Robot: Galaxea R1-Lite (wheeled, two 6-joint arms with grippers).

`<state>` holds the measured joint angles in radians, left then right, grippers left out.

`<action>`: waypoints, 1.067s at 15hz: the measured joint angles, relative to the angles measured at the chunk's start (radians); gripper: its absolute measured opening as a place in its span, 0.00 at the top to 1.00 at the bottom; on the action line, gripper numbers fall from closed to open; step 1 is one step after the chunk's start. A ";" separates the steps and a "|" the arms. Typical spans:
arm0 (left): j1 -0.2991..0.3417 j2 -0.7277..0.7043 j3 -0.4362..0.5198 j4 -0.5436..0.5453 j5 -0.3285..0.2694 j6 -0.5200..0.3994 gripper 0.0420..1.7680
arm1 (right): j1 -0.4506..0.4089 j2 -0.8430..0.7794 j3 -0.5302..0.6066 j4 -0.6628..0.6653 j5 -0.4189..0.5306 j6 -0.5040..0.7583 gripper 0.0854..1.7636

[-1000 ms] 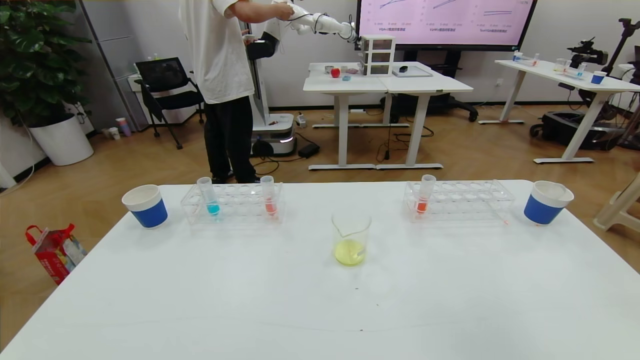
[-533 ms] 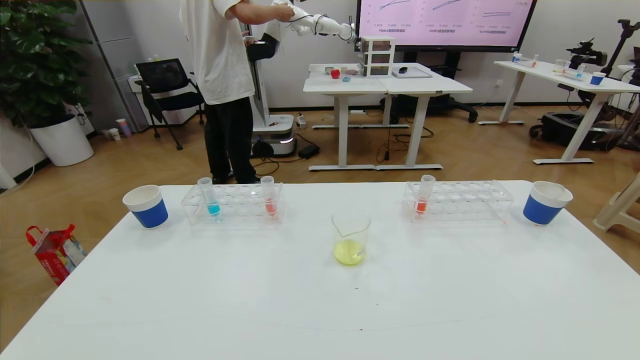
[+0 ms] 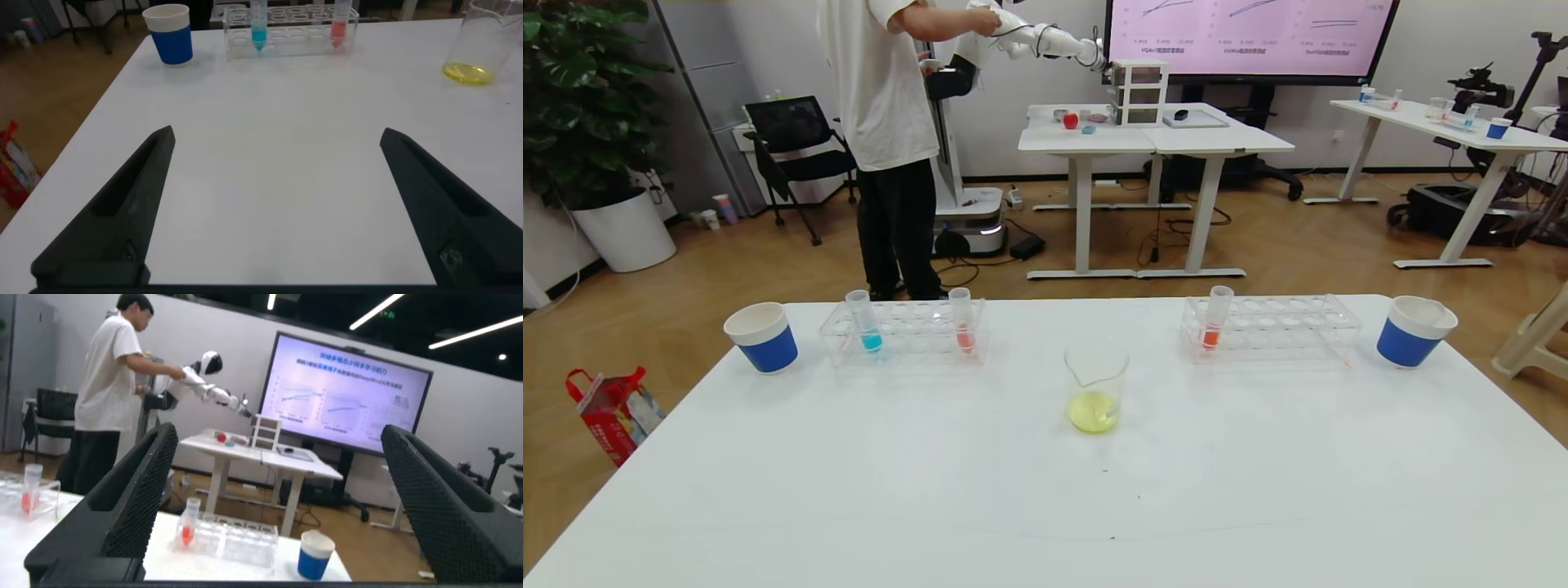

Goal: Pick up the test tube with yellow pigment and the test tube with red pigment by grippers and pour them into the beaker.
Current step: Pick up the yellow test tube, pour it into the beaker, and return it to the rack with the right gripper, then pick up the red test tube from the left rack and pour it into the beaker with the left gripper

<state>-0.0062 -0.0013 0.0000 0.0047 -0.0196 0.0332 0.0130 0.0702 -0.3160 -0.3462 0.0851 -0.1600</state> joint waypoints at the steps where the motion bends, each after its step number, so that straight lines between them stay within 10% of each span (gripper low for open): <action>1: 0.000 0.000 0.000 0.000 0.000 0.000 0.01 | -0.001 -0.024 0.052 0.010 -0.011 0.001 0.02; 6: 0.000 0.000 0.000 0.000 0.000 0.000 0.01 | -0.003 -0.069 0.289 0.114 -0.037 0.005 0.02; 9: 0.000 0.000 0.000 0.000 0.000 0.000 0.01 | -0.003 -0.071 0.312 0.344 -0.042 0.014 0.02; 16: 0.000 0.000 0.000 0.000 0.000 0.000 0.01 | -0.003 -0.071 0.316 0.354 -0.049 0.099 0.02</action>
<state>-0.0062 -0.0013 0.0000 0.0047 -0.0196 0.0332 0.0104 -0.0004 -0.0004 0.0081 0.0364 -0.0611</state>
